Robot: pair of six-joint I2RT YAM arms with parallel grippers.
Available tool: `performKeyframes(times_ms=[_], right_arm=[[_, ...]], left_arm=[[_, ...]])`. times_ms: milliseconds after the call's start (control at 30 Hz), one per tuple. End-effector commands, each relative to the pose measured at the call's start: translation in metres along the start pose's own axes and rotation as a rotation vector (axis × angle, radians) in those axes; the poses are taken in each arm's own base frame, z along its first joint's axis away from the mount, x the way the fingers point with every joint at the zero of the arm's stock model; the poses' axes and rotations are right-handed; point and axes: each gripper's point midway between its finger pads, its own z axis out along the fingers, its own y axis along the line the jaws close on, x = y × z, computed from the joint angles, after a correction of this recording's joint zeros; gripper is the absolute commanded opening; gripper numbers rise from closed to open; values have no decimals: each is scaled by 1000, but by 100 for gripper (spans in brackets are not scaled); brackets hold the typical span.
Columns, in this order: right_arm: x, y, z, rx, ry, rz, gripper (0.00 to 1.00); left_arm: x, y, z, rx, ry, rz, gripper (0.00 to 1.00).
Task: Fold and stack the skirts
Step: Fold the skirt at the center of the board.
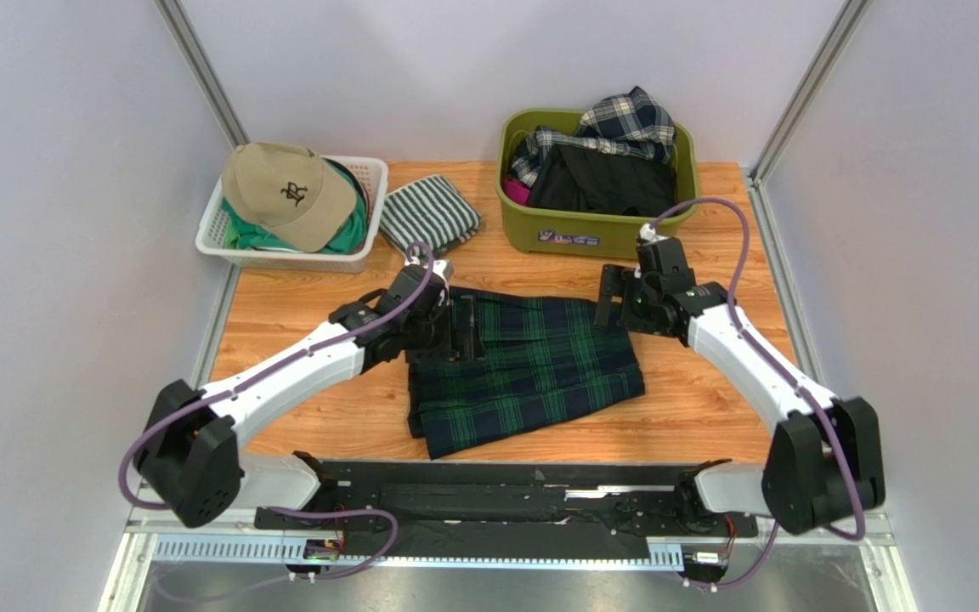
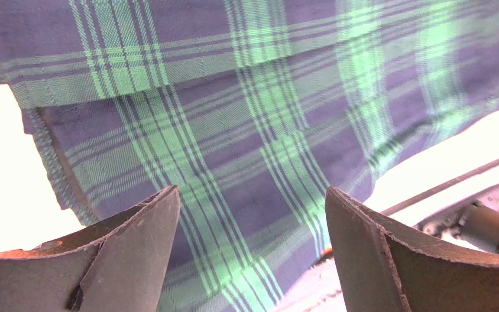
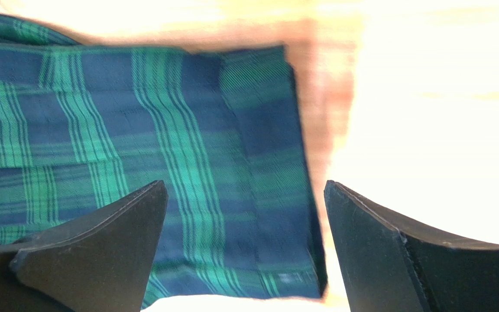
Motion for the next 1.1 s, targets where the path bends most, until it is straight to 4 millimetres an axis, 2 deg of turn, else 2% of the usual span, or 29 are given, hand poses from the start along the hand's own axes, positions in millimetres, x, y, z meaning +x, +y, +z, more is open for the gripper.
performKeyframes(times_ms=[0, 33, 67, 100, 167, 200, 233, 267, 300, 433, 533, 633, 800, 833, 900, 933, 1067], right_arm=[[37, -32, -15, 119, 62, 41, 96], [49, -38, -13, 133, 88, 54, 96], [53, -41, -12, 139, 94, 73, 96], [54, -45, -10, 144, 97, 100, 96], [62, -49, -3, 138, 127, 140, 95], [64, -48, 0, 116, 149, 174, 95], [69, -43, 6, 82, 180, 190, 93], [73, -42, 10, 74, 197, 201, 92], [76, -38, 12, 50, 216, 207, 92], [85, -31, 27, 2, 264, 219, 87], [96, -31, 34, 11, 311, 243, 83], [105, -29, 39, -10, 342, 258, 77], [118, -23, 43, -51, 381, 277, 57], [119, -23, 44, -51, 379, 277, 50], [116, -25, 44, -44, 367, 271, 42], [114, -25, 42, -42, 359, 267, 35], [97, -28, 36, -18, 305, 237, 26]], left_arm=[[11, -14, -17, 66, 3, 126, 91], [17, -19, -15, 78, 16, 155, 91], [23, -27, -14, 103, 31, 192, 91], [40, -42, -15, 163, 74, 257, 90], [54, -58, -10, 236, 107, 303, 90], [71, -63, -8, 282, 159, 323, 90], [75, -66, -3, 307, 166, 322, 90], [82, -65, 1, 314, 186, 321, 90], [92, -55, 8, 300, 212, 317, 90], [109, -15, 39, 125, 265, 291, 90], [120, -2, 56, 72, 310, 282, 89], [127, 1, 66, 60, 338, 269, 87], [123, -1, 65, 54, 328, 253, 85], [118, -5, 59, 62, 309, 257, 85], [109, -5, 51, 50, 276, 264, 85], [103, -7, 41, 50, 257, 268, 85], [75, -20, 14, 52, 161, 281, 86]])
